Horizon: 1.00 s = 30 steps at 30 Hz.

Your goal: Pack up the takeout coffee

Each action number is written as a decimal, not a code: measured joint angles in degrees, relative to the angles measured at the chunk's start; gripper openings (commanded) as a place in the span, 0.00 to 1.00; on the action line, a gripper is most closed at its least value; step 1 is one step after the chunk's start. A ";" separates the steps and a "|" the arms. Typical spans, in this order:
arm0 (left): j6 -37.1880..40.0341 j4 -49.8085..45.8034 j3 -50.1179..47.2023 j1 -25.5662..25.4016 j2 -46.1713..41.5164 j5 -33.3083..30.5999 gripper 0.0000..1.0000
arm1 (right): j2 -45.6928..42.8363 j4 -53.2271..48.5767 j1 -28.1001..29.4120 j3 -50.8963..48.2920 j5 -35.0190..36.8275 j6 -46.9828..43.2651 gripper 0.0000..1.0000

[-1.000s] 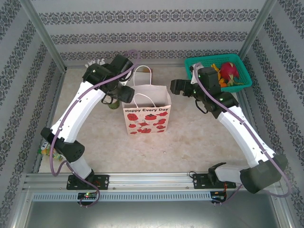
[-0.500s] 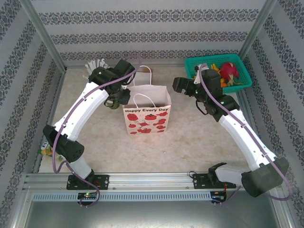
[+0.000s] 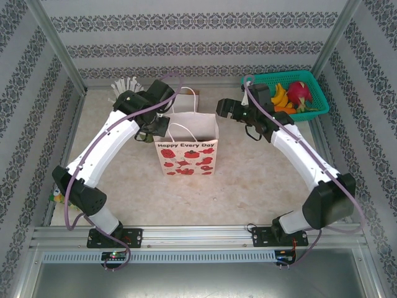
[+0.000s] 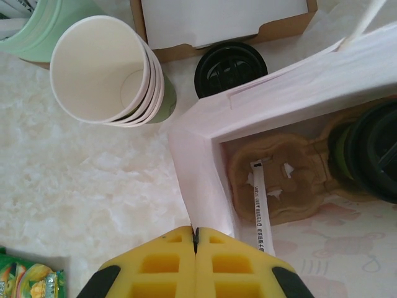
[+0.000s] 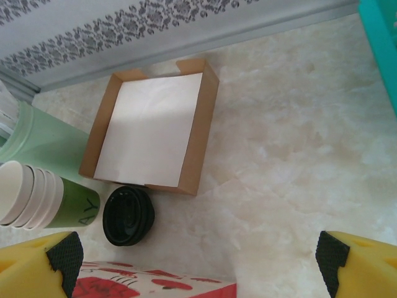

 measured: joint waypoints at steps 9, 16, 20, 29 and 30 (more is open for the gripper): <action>-0.74 0.48 -11.47 6.19 -12.63 1.29 0.00 | 17.05 0.63 0.02 11.85 -6.08 -1.55 0.96; 1.62 0.79 -16.92 13.05 -20.41 3.54 0.00 | 33.14 -4.20 1.18 26.91 -7.23 -0.63 0.83; 2.95 0.83 -18.88 14.91 -21.88 3.74 0.00 | 40.02 -7.63 2.56 33.83 -6.97 1.18 0.73; 5.22 2.84 -20.11 15.39 -21.90 4.20 0.00 | 50.49 -13.25 6.12 41.55 -2.54 3.17 0.43; 5.49 3.13 -20.28 15.39 -21.90 4.22 0.00 | 52.04 -13.90 6.36 43.28 -2.14 2.93 0.39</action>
